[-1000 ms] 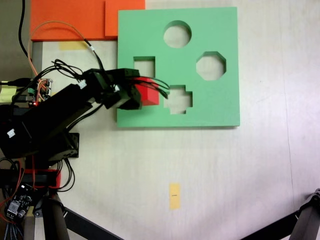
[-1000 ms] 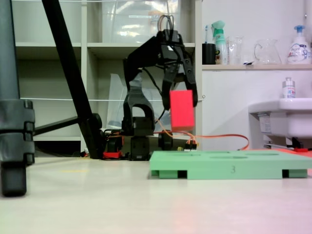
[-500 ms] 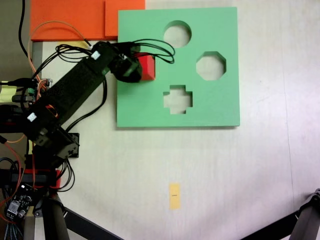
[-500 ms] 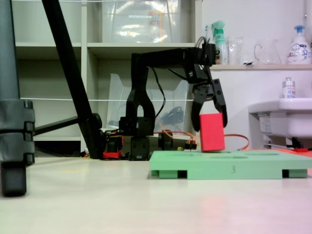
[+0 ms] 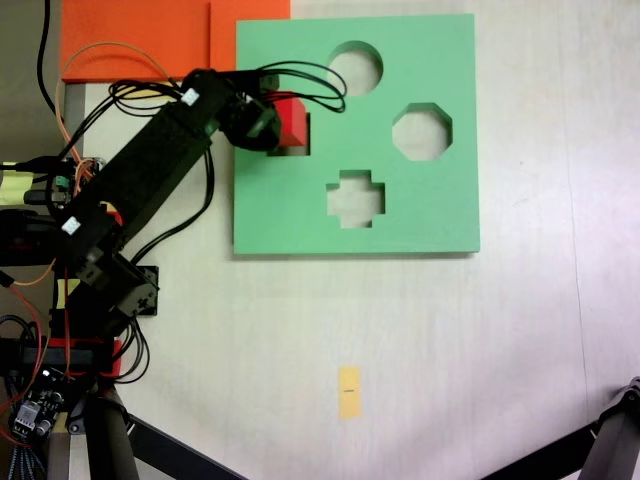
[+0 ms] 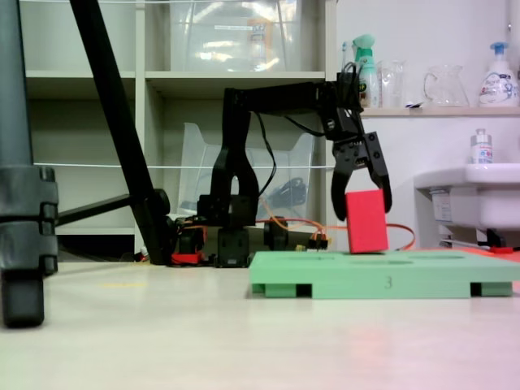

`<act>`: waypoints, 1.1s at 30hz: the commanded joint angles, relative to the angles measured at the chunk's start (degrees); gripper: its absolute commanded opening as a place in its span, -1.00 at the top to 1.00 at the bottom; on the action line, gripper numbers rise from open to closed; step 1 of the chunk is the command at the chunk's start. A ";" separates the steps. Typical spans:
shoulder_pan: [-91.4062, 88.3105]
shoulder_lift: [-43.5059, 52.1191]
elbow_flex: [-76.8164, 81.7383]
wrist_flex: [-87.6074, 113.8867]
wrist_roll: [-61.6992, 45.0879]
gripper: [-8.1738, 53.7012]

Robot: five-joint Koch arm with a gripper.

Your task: Put the square block into the corresponding hole

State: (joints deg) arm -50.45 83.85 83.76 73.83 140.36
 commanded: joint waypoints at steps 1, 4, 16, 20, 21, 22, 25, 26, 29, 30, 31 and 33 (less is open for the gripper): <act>-1.49 0.26 -3.16 0.35 1.76 0.71; -2.29 -0.88 -2.99 0.88 4.22 0.70; 0.97 -0.97 -3.34 2.55 5.36 0.71; 1.32 0.09 -3.43 2.99 4.66 0.71; 1.41 0.18 -3.34 3.08 4.39 0.71; 1.58 0.09 -3.43 3.08 3.96 0.71; 1.93 0.00 -3.43 3.08 3.60 0.71; 1.93 -0.09 -3.34 3.08 3.60 0.71; 2.72 -0.18 -3.34 3.16 2.99 0.71; 2.72 -0.26 -3.34 3.16 2.90 0.71; 2.72 -0.26 -3.34 3.16 2.72 0.71; 2.55 -0.18 -3.34 3.52 1.58 0.71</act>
State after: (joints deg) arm -47.37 81.91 82.18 75.76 142.56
